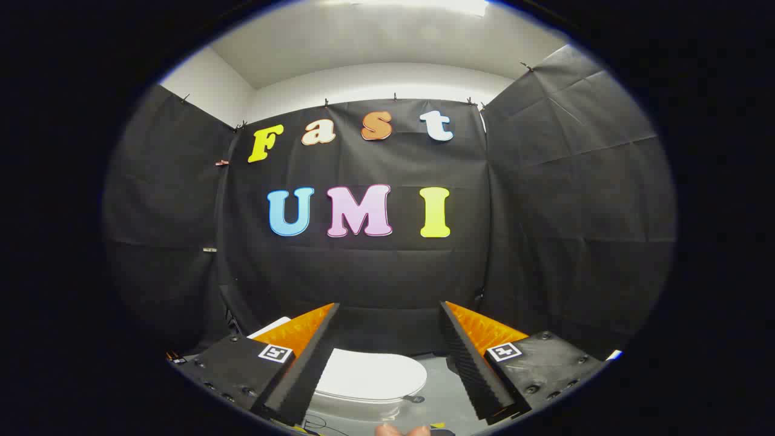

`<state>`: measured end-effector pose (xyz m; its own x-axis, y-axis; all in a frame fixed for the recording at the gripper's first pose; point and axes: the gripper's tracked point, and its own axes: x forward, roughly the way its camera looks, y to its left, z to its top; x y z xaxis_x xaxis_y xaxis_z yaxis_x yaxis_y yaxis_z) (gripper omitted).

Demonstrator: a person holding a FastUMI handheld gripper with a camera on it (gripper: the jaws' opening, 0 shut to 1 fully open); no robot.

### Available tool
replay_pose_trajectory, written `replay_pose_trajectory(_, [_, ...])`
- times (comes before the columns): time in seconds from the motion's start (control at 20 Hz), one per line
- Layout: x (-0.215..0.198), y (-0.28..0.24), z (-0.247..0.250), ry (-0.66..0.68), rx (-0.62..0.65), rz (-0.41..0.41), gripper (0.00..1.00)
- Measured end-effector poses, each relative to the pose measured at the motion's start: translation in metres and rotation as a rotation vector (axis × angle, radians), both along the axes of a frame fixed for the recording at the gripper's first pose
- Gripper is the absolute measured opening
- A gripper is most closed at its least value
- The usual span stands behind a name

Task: Open the toilet lid.

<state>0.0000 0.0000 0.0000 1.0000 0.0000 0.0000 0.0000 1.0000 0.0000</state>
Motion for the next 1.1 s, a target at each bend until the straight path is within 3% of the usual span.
replay_pose_trajectory(0.95, [0.008, -0.006, -0.005, -0.006, 0.000, -0.003, 1.00])
replay_pose_trajectory(1.1, [0.010, 0.003, -0.013, 0.001, 0.022, 0.029, 1.00])
